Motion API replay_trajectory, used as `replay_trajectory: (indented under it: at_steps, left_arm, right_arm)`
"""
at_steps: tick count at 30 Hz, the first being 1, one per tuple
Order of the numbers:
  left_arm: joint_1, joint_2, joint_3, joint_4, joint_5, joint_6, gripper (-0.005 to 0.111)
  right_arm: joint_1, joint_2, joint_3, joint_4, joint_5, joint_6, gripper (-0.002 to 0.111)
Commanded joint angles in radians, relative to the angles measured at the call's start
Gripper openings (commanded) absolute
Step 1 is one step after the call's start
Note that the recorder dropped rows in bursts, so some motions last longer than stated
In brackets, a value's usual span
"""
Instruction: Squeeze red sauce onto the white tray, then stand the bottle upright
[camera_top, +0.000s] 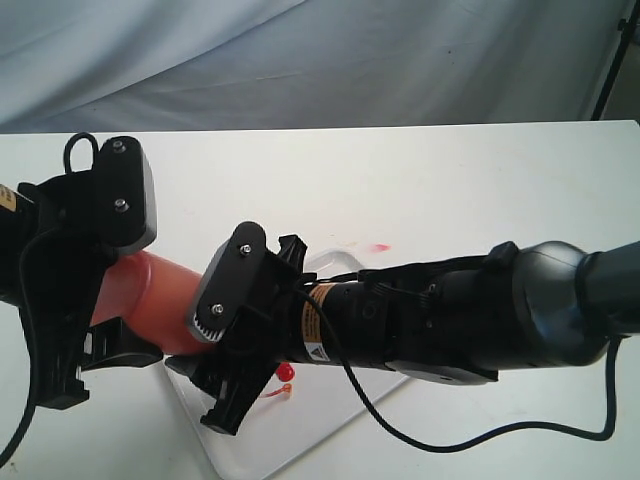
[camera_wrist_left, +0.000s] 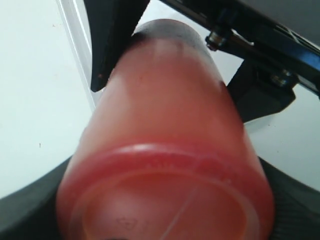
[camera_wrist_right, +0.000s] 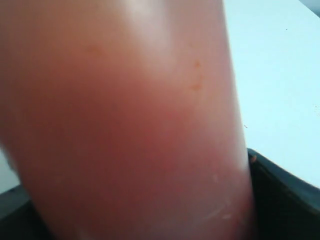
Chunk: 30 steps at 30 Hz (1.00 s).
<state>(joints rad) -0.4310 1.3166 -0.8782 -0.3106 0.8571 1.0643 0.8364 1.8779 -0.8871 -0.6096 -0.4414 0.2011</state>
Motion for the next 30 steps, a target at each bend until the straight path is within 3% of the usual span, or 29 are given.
replay_trajectory:
  at_steps: [1,20,22,23,24,25,26,27,30]
  left_arm:
    - [0.002,-0.013,-0.011,-0.032,0.004,-0.009,0.0]
    - [0.002,-0.013,-0.011,-0.051,0.003,0.015,0.0]
    - [0.002,-0.013,-0.011,-0.051,0.003,0.015,0.0]
    - [0.002,-0.013,-0.011,-0.051,0.003,0.015,0.0]
    - [0.002,-0.013,-0.011,-0.051,0.003,0.015,0.0]
    - [0.002,-0.013,-0.011,-0.051,0.003,0.015,0.0]
    - [0.002,-0.013,-0.011,-0.051,0.003,0.015,0.0]
    - [0.002,-0.013,-0.011,-0.051,0.003,0.017,0.0]
    - [0.002,-0.013,-0.011,-0.051,0.003,0.017,0.0]
  right_arm:
    - [-0.007,-0.001,0.0,0.034,0.029,0.012,0.0]
    - [-0.007,-0.012,0.0,0.034,0.019,0.008,0.0]
    - [-0.007,-0.031,0.0,0.029,0.021,0.008,0.009]
    - [-0.007,-0.044,0.0,0.016,0.023,0.008,0.028]
    - [-0.007,-0.049,0.0,0.016,0.029,0.008,0.039]
    - [-0.007,-0.058,0.0,0.023,0.032,0.008,0.07]
    - [-0.007,-0.058,0.0,0.042,0.032,0.008,0.082]
    - [-0.007,-0.058,0.0,0.06,0.035,0.008,0.104]
    - [-0.007,-0.058,0.0,0.06,0.054,0.011,0.105]
